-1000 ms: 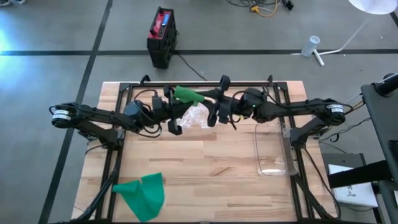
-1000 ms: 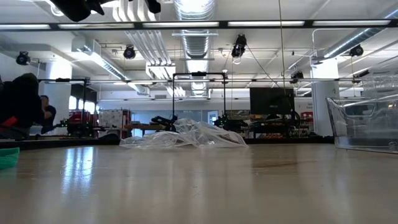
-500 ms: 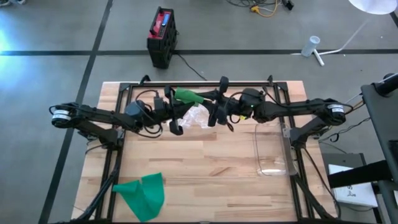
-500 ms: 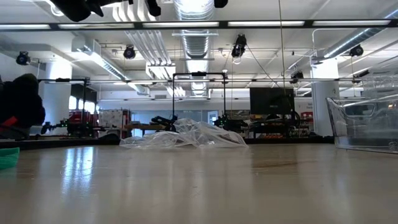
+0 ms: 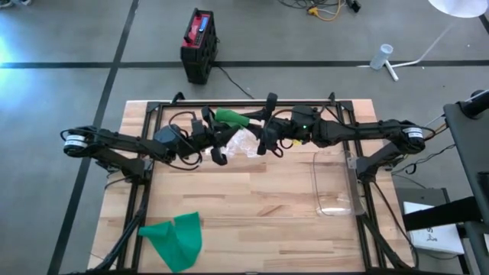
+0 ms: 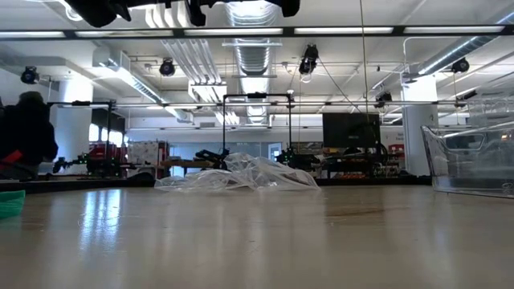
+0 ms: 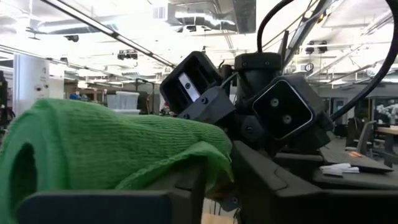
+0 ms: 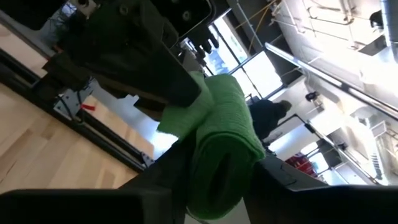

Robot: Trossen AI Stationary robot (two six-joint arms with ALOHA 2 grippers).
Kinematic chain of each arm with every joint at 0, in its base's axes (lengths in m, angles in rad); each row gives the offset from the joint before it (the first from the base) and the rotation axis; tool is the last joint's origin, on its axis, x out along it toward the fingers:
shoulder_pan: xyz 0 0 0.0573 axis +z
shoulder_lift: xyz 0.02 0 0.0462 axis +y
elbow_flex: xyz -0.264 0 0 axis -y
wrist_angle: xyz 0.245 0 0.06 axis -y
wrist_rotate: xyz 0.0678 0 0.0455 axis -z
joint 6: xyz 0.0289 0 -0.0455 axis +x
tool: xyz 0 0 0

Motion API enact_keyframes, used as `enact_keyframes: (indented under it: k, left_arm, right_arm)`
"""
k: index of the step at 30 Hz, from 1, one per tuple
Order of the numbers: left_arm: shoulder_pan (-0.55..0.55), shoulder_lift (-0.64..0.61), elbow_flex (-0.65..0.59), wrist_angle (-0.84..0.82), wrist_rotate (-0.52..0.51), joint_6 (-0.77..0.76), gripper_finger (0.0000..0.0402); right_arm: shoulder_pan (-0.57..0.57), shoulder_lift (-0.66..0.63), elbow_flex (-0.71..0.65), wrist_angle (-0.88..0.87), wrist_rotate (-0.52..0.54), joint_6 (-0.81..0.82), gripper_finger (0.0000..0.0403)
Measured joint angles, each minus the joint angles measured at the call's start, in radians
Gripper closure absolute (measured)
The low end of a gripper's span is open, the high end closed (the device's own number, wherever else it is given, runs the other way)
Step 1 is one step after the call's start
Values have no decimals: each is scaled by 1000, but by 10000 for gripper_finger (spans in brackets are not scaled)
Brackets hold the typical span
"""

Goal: Roll bandage
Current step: Roll the green bandage

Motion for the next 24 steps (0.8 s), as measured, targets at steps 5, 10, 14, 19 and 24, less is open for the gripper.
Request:
enact_keyframes:
  k: [5, 10, 14, 19, 24]
  left_arm:
    - [0, 0, 0, -13, 1, 0, 299]
    - [0, 0, 0, -21, 9, 5, 259]
    - [0, -1, 0, -23, 39, 7, 233]
    - [2, -3, 0, -49, 103, 27, 212]
    - [1, -16, 1, -191, 154, 146, 204]
  right_arm:
    - [0, 2, -1, -10, 0, 36, 282]
    - [0, 2, -1, -31, -23, 81, 324]
    - [0, 2, -1, -41, -30, 86, 364]
    - [0, 1, -1, -59, -52, 139, 371]
    - [-3, 2, -2, -127, -119, 324, 366]
